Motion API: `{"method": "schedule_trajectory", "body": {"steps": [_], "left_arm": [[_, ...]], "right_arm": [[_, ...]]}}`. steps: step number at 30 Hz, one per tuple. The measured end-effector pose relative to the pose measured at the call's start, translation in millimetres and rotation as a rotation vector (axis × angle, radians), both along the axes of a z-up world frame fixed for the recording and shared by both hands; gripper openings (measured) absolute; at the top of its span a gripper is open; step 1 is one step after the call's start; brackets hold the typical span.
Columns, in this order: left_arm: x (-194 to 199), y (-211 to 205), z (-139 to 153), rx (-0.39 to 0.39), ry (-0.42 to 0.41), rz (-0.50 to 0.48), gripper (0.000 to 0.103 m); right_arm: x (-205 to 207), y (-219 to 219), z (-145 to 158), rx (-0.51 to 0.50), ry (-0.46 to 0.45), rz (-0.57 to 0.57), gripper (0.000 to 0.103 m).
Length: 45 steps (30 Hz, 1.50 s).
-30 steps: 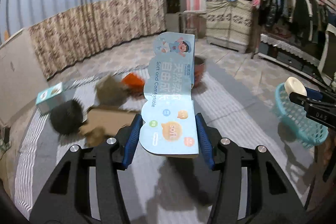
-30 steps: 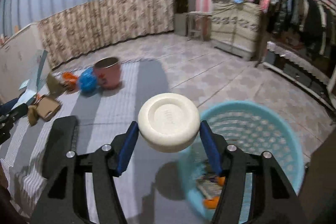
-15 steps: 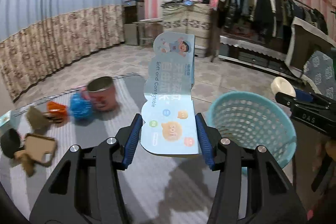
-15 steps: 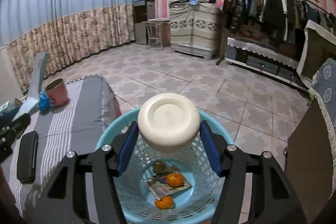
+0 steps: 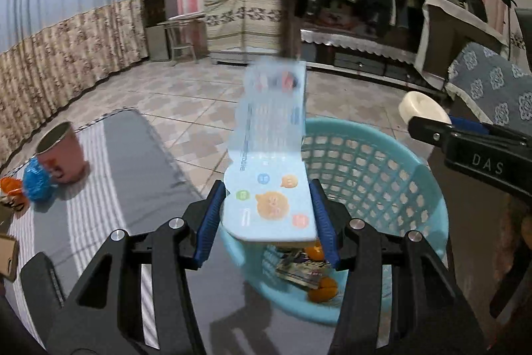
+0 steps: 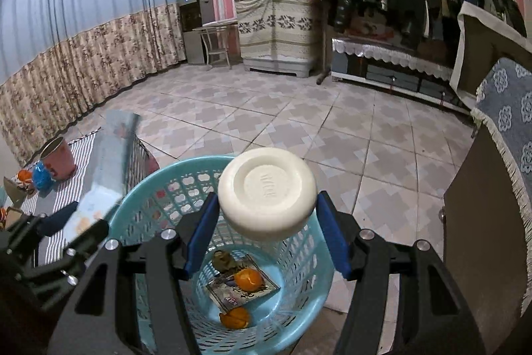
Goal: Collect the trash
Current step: 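Carry both items over the blue basket and open both tools to drop them, then bring both open tools back over the striped cloth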
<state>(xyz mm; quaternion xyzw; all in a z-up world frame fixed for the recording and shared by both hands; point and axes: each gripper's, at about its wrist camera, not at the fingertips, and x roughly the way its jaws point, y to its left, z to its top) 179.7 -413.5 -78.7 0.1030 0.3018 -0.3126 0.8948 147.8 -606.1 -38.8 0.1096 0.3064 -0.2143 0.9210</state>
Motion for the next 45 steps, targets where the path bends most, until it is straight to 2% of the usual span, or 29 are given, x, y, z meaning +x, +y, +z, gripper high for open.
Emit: {"method": "schedule_trajectory", "body": {"steps": [2, 4, 7, 12, 16, 25, 27, 28, 32, 34, 36, 38, 41, 43, 45], "left_arm": [[0, -3, 0, -0.002, 0.003, -0.009, 0.052], [-1, -1, 2, -0.007, -0.002, -0.001, 0.066], [0, 5, 7, -0.014, -0.012, 0.023, 0.070], [2, 49, 25, -0.042, -0.048, 0.137, 0.084], [6, 89, 36, -0.050, -0.061, 0.225, 0.091], [-1, 185, 62, -0.057, -0.103, 0.410, 0.097], [-5, 206, 67, -0.056, -0.104, 0.439, 0.097], [-7, 217, 69, -0.054, -0.108, 0.458, 0.097], [-19, 264, 81, -0.045, -0.123, 0.531, 0.097], [-21, 284, 86, -0.043, -0.130, 0.564, 0.097], [-26, 311, 90, -0.039, -0.138, 0.611, 0.097], [-34, 336, 92, -0.036, -0.150, 0.656, 0.097], [-46, 368, 88, -0.014, -0.162, 0.723, 0.098], [-50, 396, 84, -0.004, -0.125, 0.756, 0.097], [-55, 420, 79, -0.016, -0.091, 0.785, 0.097]], "right_arm": [[-1, -3, -2, 0.012, -0.002, -0.006, 0.060], [-3, -1, -3, 0.014, -0.002, -0.008, 0.060], [-2, -3, -4, 0.015, -0.003, -0.001, 0.060], [6, 5, -10, 0.012, 0.018, 0.035, 0.060], [14, 17, -14, 0.017, 0.035, 0.060, 0.060], [37, 43, -26, 0.022, 0.076, 0.109, 0.060], [37, 45, -27, 0.030, 0.078, 0.108, 0.069], [38, 46, -27, 0.027, 0.077, 0.103, 0.078], [41, 55, -27, -0.002, 0.087, 0.085, 0.088], [39, 60, -25, -0.012, 0.079, 0.084, 0.088], [37, 71, -20, -0.023, 0.062, 0.096, 0.094], [36, 81, -11, -0.025, 0.036, 0.113, 0.096], [29, 107, -2, 0.016, -0.003, 0.160, 0.098], [30, 128, 4, 0.022, -0.019, 0.181, 0.098], [34, 155, 11, 0.082, -0.066, 0.245, 0.098]]}}
